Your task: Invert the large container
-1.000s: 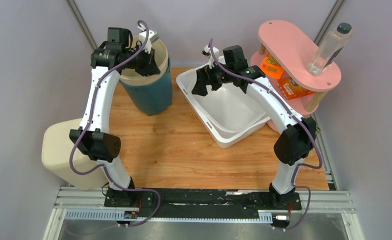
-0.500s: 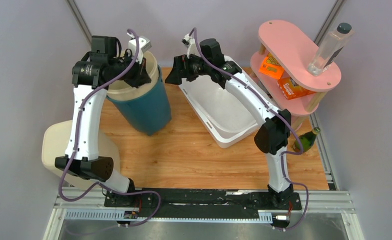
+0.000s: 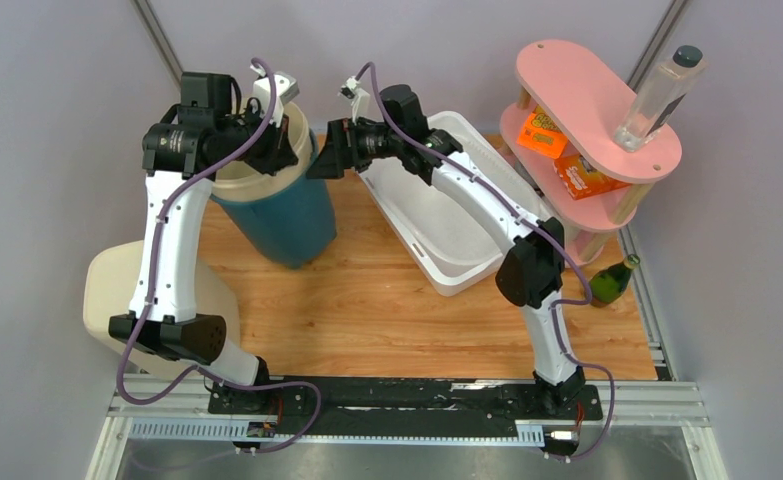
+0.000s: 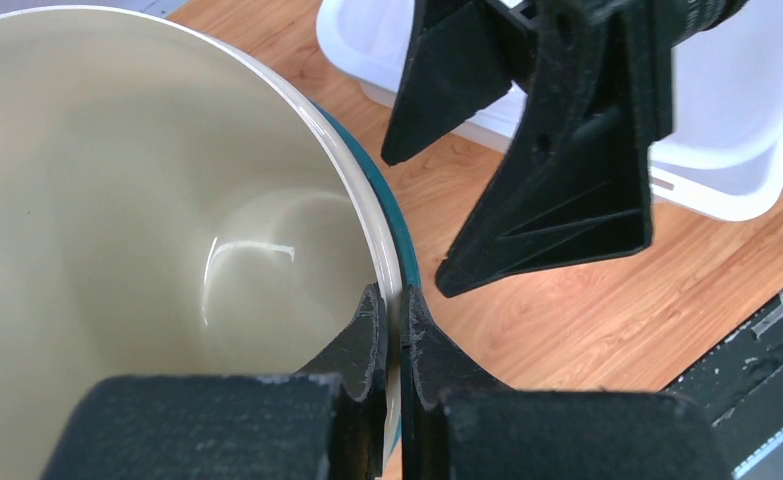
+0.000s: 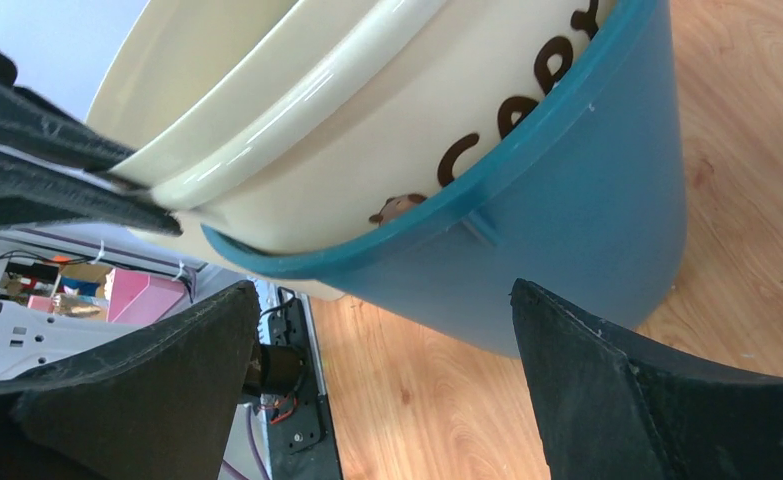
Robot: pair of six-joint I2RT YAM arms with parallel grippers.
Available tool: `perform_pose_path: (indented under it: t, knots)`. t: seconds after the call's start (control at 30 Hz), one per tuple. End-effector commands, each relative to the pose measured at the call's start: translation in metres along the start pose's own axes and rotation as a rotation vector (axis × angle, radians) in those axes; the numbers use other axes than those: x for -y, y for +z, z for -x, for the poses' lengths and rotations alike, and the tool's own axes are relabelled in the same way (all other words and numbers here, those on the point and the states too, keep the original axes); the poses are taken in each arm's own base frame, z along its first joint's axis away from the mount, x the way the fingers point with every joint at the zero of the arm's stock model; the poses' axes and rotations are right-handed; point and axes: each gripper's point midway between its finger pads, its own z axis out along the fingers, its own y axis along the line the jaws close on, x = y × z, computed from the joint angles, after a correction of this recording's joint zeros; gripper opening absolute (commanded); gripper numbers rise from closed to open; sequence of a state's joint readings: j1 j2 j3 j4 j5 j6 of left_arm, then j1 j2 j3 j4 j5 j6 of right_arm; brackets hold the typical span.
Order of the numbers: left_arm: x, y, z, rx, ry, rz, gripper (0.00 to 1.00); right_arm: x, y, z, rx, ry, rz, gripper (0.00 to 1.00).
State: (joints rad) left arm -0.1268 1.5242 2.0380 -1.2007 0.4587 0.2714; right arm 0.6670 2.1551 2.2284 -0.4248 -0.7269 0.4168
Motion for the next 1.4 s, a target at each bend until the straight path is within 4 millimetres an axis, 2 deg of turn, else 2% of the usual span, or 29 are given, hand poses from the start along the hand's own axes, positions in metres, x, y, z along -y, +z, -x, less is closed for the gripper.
perform_pose_path:
  t: [0.0,0.13,0.23,0.47,0.63,0.8,0.97,1.1,1.17,1.23,1.37]
  knots:
    - [-0.001,-0.025,0.047,0.193,0.109,0.057,0.0,-0.016,0.012,0.015,0.042,-0.002,0.054,1.0]
    - [0.003,-0.029,0.051,0.221,0.1,0.052,0.0,-0.01,0.021,0.013,0.059,0.032,0.007,1.0]
    - [0.005,-0.032,0.053,0.228,0.097,0.048,0.0,0.0,0.027,0.003,0.045,0.07,-0.028,1.0]
    - [0.004,-0.037,0.06,0.252,0.11,0.063,0.0,0.046,0.038,-0.039,-0.031,0.112,-0.177,1.0]
    - [-0.001,-0.047,0.072,0.285,0.135,0.106,0.0,0.062,0.043,-0.063,-0.082,0.141,-0.205,1.0]
    - [-0.011,-0.069,0.094,0.336,0.216,0.199,0.0,0.06,0.044,-0.055,-0.07,0.096,-0.192,1.0]
    - [-0.026,-0.103,0.132,0.452,0.327,0.346,0.0,0.055,0.044,-0.045,-0.048,0.069,-0.18,1.0]
    - [-0.029,-0.129,0.162,0.545,0.388,0.418,0.0,0.054,0.044,-0.039,-0.038,0.049,-0.179,1.0]
    - [-0.03,-0.138,0.171,0.572,0.411,0.445,0.0,0.053,0.044,-0.037,-0.034,0.037,-0.177,1.0]
    - [-0.031,-0.142,0.173,0.58,0.428,0.46,0.0,0.052,0.043,-0.033,-0.026,0.024,-0.176,1.0]
    - [-0.029,-0.135,0.166,0.563,0.441,0.439,0.0,0.052,0.04,-0.024,-0.005,0.003,-0.18,1.0]
